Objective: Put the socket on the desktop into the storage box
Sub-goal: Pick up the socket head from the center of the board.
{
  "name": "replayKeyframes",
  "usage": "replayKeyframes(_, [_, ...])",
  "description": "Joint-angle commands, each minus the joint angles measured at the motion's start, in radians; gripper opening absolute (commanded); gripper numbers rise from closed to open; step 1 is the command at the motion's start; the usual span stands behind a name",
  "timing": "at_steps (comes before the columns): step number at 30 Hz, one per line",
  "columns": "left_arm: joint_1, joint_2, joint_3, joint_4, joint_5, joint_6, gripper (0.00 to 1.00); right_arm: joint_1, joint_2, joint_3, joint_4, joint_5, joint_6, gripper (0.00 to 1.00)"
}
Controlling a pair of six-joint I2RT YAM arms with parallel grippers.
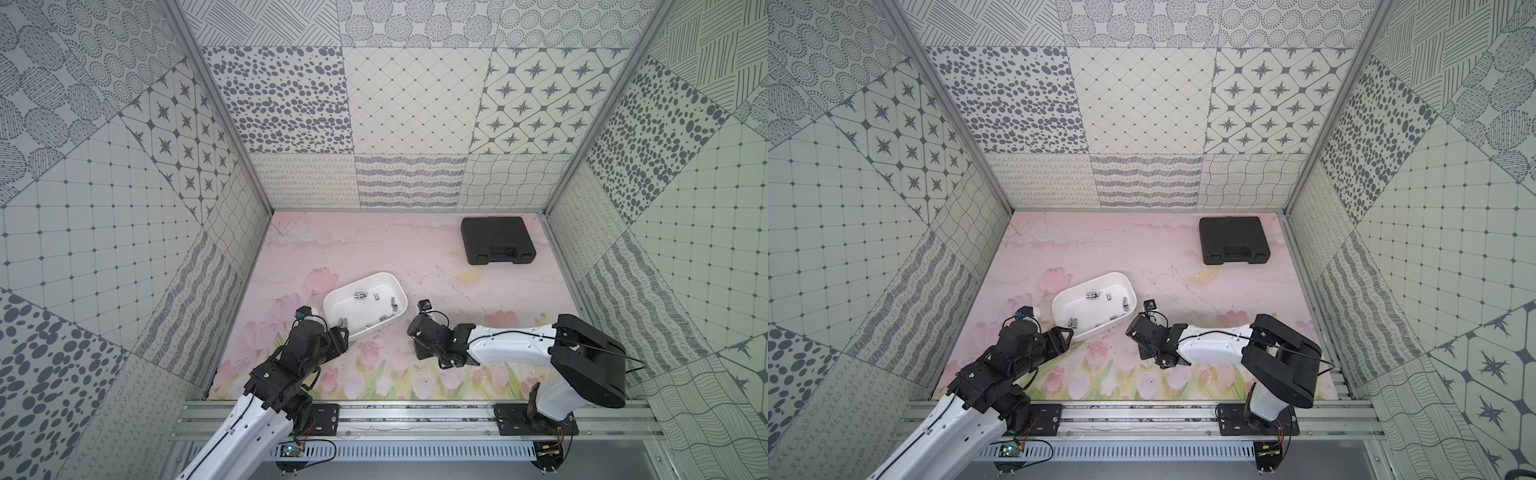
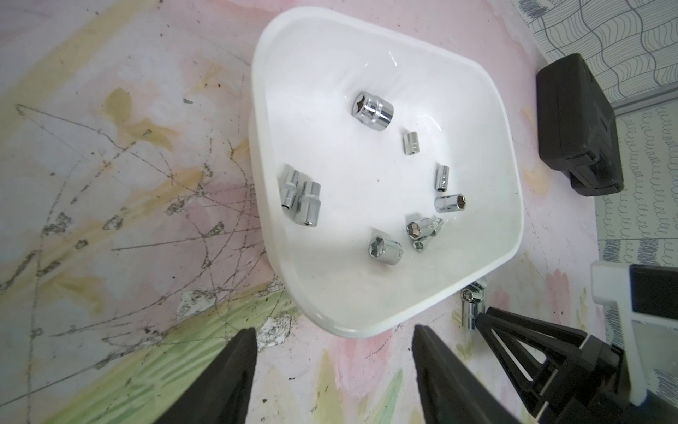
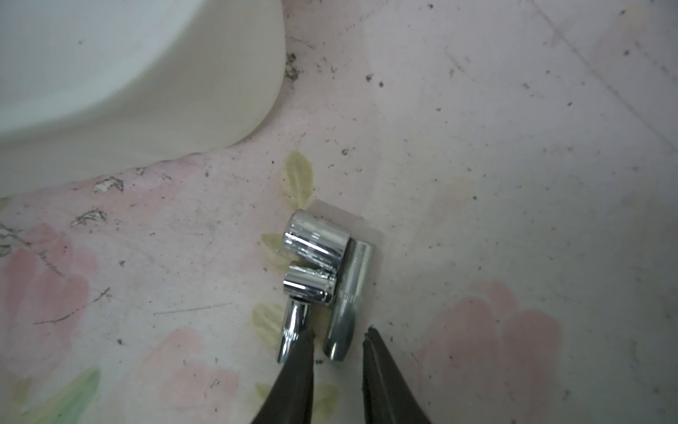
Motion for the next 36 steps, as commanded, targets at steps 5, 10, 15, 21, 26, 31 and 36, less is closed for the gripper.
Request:
replayKeyframes(5, [-0.002, 0.0, -0.002, 0.029, 0.002, -0.003, 0.72, 0.005, 0.013, 0.014, 0.019, 0.023, 0.014, 0.25])
replayKeyframes(10, [-0.003, -0.002, -0.003, 0.031, 0.001, -0.004, 0.72, 0.001, 0.001, -0.004, 0.013, 0.042, 0.027, 0.25])
replayKeyframes(15, [-0.003, 0.0, -0.004, 0.031, 0.002, -0.004, 0.72, -0.013, -0.015, -0.023, 0.008, 0.051, 0.04, 0.24])
replayKeyframes(21, [-0.002, 0.004, -0.005, 0.034, 0.002, -0.004, 0.72, -0.034, -0.008, -0.019, 0.009, 0.051, 0.037, 0.23])
replayKeyframes(26, [-0.002, 0.004, -0.004, 0.032, 0.004, -0.005, 0.72, -0.057, 0.011, -0.004, 0.007, 0.043, 0.022, 0.22])
replayKeyframes(31, [-0.002, 0.003, -0.005, 0.034, 0.002, -0.004, 0.72, -0.079, 0.019, -0.002, 0.009, 0.041, 0.013, 0.21])
replayKeyframes(36, [-0.003, 0.003, -0.005, 0.033, 0.003, -0.005, 0.72, -0.091, 0.044, 0.016, 0.008, 0.031, -0.007, 0.22])
